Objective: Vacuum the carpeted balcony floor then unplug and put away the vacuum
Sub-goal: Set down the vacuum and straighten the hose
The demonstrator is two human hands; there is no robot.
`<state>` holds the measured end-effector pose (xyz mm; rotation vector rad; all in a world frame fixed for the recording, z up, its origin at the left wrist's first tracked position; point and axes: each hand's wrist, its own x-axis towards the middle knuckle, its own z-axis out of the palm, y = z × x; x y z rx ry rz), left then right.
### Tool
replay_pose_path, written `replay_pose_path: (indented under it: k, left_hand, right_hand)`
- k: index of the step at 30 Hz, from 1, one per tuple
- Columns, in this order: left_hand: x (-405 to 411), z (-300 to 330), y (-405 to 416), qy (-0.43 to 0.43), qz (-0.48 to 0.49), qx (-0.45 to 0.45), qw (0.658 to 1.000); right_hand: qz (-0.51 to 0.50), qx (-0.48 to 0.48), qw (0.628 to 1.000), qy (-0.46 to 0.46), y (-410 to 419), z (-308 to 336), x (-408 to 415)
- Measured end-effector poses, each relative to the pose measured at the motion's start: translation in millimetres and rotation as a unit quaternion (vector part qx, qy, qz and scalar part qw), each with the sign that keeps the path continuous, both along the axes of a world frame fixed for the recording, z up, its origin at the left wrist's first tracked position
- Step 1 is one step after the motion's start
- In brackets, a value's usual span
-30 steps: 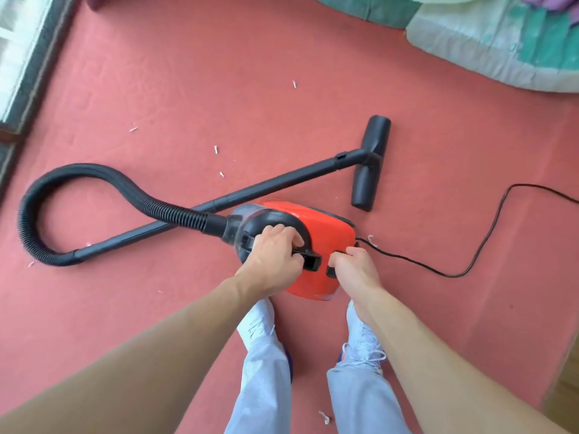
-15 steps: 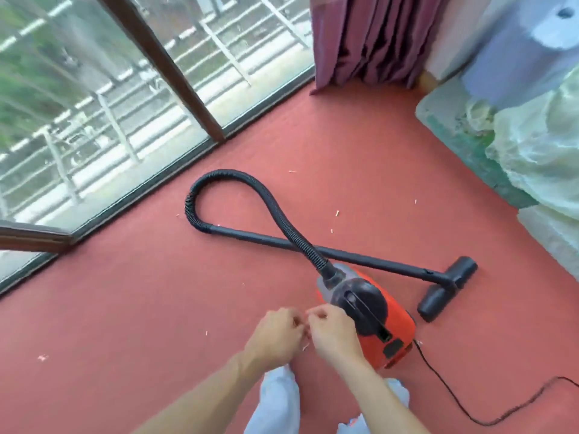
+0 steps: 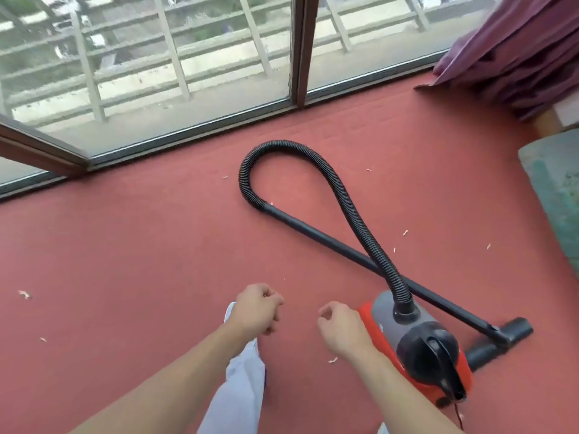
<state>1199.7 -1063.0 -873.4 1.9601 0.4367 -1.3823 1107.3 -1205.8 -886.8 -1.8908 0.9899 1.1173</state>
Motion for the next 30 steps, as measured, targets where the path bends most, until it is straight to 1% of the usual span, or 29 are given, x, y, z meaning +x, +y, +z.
replay_pose_path:
  k: [2, 5, 11, 14, 16, 19, 21, 24, 27, 30]
  left_hand:
    - [30, -10, 13, -0.009, 0.052, -0.009, 0.999]
    - [61, -36, 27, -0.012, 0.129, -0.024, 0.991]
    - [74, -129, 27, 0.037, 0.244, -0.047, 0.968]
    - [64, -176, 24, 0.063, 0.266, -0.061, 0.960]
    - [53, -200, 30, 0.079, 0.262, -0.063, 0.960]
    - [38, -218, 47, 0.087, 0.255, -0.040, 0.962]
    - [32, -216, 58, 0.090, 0.244, -0.022, 0.965]
    - [33, -195, 71, 0.090, 0.223, -0.011, 0.971]
    - [44, -158, 72, 0.077, 0.212, 0.000, 0.974]
    - [59, -103, 57, 0.062, 0.196, -0.006, 0.979]
  right_hand:
    - [0.043, -0.009, 0.999, -0.004, 6, -18, 31]
    - [0.080, -0.032, 0.996, -0.022, 13, -55, 71]
    - [0.160, -0.072, 0.983, -0.057, 7, -167, 127]
    - [0.180, -0.114, 0.975, -0.071, -4, -228, 138]
    - [0.172, -0.154, 0.971, -0.066, -10, -260, 138]
    - [0.207, -0.189, 0.959, -0.044, -16, -286, 131]
    - [0.245, -0.218, 0.944, -0.047, -19, -287, 127]
    - [0.295, -0.238, 0.923, -0.064, -20, -259, 128]
    - [0.318, -0.245, 0.910, -0.106, -27, -200, 137]
    - [0.319, -0.259, 0.899, -0.153, -42, -114, 150]
